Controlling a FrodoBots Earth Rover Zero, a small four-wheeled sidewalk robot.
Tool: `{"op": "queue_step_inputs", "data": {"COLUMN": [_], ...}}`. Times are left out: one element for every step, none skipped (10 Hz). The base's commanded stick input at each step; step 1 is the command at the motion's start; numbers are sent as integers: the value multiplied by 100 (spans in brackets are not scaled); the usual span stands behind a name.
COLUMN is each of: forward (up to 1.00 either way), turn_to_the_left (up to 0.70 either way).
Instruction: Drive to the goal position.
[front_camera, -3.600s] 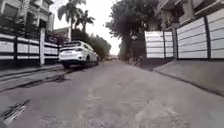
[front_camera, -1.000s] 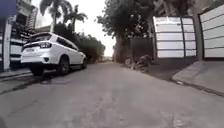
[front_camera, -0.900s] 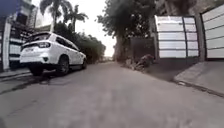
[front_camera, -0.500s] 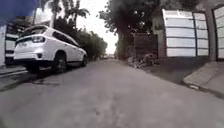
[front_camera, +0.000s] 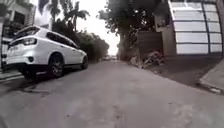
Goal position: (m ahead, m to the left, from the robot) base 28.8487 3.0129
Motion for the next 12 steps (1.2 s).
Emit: {"op": "queue_step_inputs", "data": {"forward": [100, 100, 100, 100, 100, 100, 100, 100, 100, 100, 100, 100], "turn_to_the_left": [-36, -36, -36, -36, 4, 4, 4, 4, 4, 4, 4, 4]}}
